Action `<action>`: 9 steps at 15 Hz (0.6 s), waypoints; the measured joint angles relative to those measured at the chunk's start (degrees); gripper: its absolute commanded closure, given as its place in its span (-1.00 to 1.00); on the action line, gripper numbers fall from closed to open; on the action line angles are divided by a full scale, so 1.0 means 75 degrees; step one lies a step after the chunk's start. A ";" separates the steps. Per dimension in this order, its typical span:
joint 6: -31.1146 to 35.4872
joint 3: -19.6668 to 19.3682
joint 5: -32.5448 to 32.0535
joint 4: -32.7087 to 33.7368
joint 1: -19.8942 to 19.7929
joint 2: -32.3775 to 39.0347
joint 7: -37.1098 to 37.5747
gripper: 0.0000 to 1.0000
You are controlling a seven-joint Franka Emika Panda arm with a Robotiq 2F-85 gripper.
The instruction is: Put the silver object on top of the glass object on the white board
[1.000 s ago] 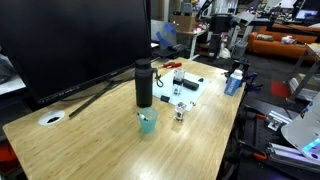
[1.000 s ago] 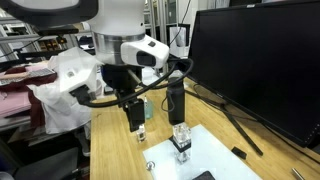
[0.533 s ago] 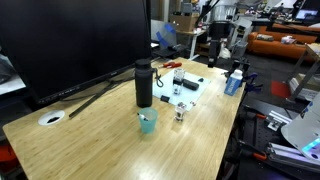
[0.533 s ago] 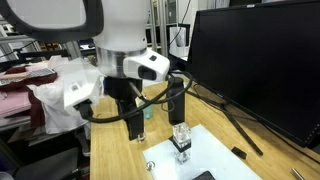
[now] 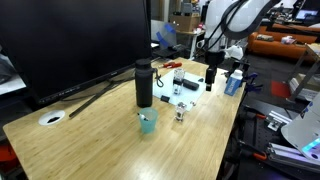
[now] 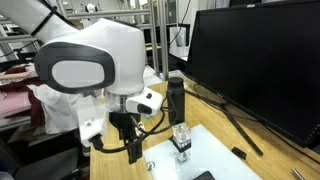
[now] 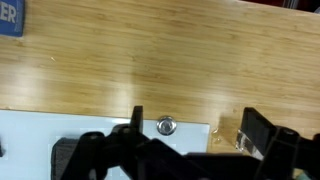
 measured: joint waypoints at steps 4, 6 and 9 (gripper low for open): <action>-0.0005 -0.0008 0.0001 0.0015 -0.0013 -0.0037 0.0000 -1.00; 0.0000 -0.0002 0.0030 0.0011 -0.0011 -0.0018 -0.0003 -1.00; 0.0202 -0.0003 0.0387 0.0005 -0.0011 0.0278 -0.0223 -1.00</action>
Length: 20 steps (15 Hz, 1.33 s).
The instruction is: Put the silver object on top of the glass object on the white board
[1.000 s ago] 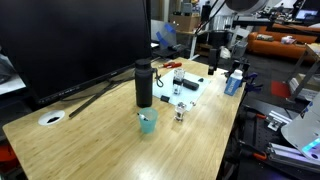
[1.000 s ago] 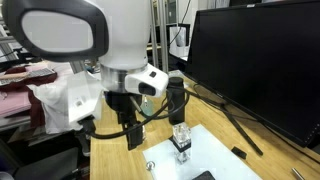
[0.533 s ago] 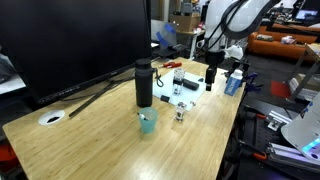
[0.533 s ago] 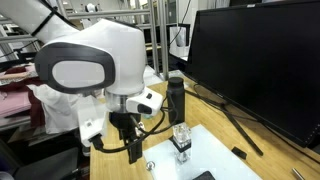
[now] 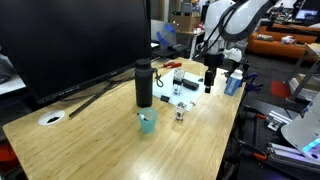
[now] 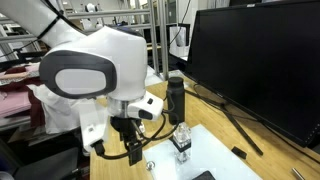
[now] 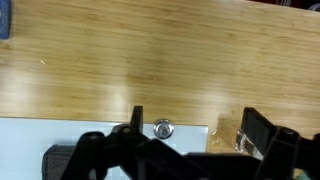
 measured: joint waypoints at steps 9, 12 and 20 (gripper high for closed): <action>0.1855 0.0111 0.0517 0.0102 -0.0029 0.1658 -0.0770 -1.00; 0.2013 0.0302 0.0468 0.0253 -0.0062 0.2020 -0.0795 -1.00; 0.2212 0.0319 -0.1011 0.0695 -0.0057 0.2577 -0.0117 -1.00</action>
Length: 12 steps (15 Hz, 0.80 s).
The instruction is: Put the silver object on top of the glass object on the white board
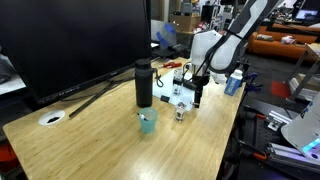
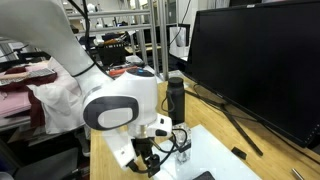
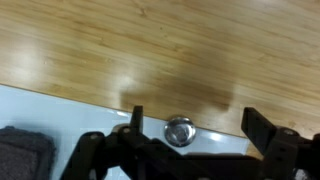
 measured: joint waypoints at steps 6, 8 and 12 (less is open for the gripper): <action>0.0025 0.0025 -0.0082 0.0285 -0.0006 0.0163 0.0047 -1.00; 0.0025 0.0030 -0.0056 0.0297 -0.0020 0.0166 0.0047 -0.58; 0.0025 0.0057 0.0023 0.0299 -0.0077 0.0171 0.0047 -0.06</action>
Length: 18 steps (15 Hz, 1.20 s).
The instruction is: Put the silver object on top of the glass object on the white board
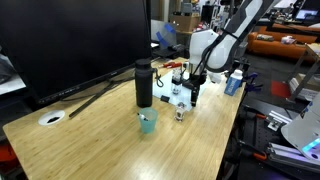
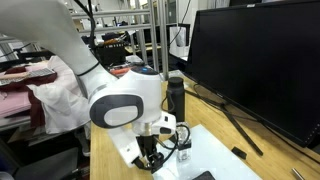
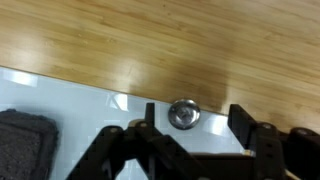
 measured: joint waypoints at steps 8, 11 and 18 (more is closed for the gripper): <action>0.0001 0.0037 0.0032 0.0007 -0.0061 0.0009 0.0000 0.57; 0.0001 0.0055 0.0032 0.0007 -0.0061 0.0012 0.0000 0.91; -0.0007 -0.0040 -0.0285 0.0000 -0.0057 -0.0034 0.0205 0.94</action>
